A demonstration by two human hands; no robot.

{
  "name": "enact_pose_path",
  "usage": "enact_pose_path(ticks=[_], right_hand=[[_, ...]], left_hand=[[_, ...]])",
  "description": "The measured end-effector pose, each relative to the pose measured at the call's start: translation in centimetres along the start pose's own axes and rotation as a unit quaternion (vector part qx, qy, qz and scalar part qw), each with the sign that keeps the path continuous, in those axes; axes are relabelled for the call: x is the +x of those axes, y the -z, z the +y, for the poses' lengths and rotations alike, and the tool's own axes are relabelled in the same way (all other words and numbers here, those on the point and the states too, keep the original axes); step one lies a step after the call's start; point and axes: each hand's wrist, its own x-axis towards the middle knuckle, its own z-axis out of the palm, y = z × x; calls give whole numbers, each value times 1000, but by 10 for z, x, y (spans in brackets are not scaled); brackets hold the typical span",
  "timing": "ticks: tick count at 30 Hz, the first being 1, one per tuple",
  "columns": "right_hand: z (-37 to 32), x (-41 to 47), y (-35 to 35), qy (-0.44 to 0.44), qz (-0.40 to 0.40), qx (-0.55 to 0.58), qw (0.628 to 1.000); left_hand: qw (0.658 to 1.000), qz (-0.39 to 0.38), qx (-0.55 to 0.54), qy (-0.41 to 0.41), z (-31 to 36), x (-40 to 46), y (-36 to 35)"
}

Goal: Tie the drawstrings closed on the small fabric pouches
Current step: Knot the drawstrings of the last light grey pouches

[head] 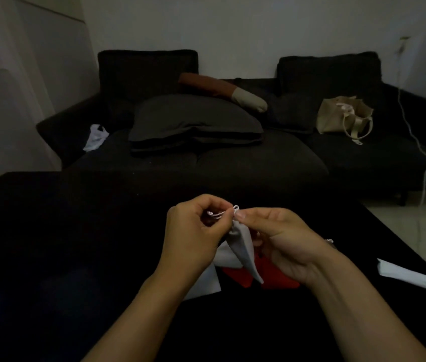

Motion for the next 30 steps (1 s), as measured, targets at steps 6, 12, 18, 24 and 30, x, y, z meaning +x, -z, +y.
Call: enact_pose_path(ticks=[6, 12, 18, 24, 30], right_hand=[[2, 0, -4, 11, 1, 0, 1000], [5, 3, 0, 10, -29, -11, 999], [5, 4, -3, -9, -41, -10, 999], [7, 5, -5, -23, -47, 17, 999], [5, 7, -7, -84, 0, 31, 996]], left_hand=[[988, -19, -130, 76, -3, 3, 1], [997, -64, -28, -20, -8, 4, 7], [986, -78, 86, -121, -5, 6, 12], [966, -121, 165, -159, -5, 12, 16], [966, -161, 140, -145, -7, 14, 16]])
